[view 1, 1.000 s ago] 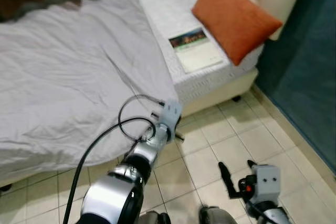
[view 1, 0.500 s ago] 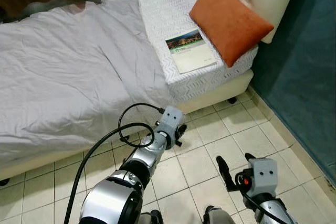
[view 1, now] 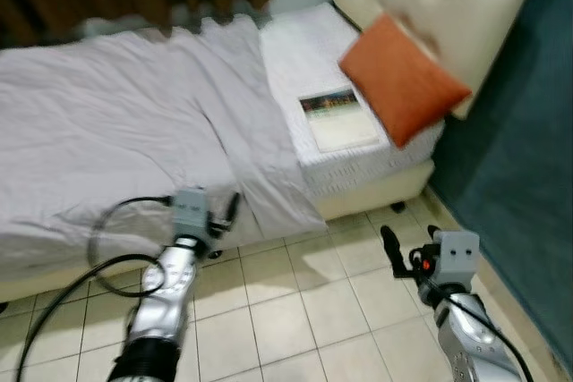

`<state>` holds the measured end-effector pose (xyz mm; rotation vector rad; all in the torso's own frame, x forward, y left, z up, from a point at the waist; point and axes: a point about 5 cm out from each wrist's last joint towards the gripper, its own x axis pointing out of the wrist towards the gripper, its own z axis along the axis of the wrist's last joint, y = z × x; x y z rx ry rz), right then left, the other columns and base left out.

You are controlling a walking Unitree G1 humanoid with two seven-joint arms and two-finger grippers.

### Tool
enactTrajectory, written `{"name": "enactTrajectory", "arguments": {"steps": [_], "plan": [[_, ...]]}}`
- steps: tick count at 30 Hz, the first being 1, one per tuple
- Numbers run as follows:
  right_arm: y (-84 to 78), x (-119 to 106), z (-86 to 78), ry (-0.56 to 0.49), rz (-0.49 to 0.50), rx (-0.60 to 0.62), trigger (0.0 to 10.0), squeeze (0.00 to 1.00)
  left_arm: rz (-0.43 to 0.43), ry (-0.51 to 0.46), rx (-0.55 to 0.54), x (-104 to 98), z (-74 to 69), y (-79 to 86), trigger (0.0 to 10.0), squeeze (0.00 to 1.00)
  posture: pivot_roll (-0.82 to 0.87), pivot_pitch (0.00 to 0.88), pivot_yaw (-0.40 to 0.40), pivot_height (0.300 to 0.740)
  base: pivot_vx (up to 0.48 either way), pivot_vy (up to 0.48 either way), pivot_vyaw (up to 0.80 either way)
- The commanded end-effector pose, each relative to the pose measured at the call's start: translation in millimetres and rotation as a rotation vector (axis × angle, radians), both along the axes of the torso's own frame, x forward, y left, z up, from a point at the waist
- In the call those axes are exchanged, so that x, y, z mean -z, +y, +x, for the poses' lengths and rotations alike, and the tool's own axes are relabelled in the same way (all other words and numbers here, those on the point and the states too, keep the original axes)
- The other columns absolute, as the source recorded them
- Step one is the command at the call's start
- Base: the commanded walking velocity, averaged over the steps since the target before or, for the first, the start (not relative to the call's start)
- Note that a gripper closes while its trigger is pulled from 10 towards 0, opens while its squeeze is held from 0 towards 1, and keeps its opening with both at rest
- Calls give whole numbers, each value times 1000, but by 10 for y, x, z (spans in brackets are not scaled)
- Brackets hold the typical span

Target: Clean up the room

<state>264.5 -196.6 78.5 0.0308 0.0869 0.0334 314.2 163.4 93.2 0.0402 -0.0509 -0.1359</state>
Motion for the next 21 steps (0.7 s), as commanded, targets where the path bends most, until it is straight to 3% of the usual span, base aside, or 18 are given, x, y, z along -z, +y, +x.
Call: {"name": "enactTrajectory", "arguments": {"steps": [1,7,12,21], "plan": [[54,45,20,8,14,-14,10000,0,13,14,-22,17,-34,-12,10000,0,56,5,21,740,277,0,0],[129,47,132,-1,23,-33,10000,0,2,37,-34,94,-88,-96,10000,0,70,1,2,740,480,0,0],[138,76,138,-7,23,-46,10000,0,31,20,33,43,-131,-252,10000,0,51,10,0,740,480,0,0],[21,87,46,-45,41,-3,10000,0,10,35,18,77,-185,-187,10000,0,31,18,16,740,480,0,0]]}}
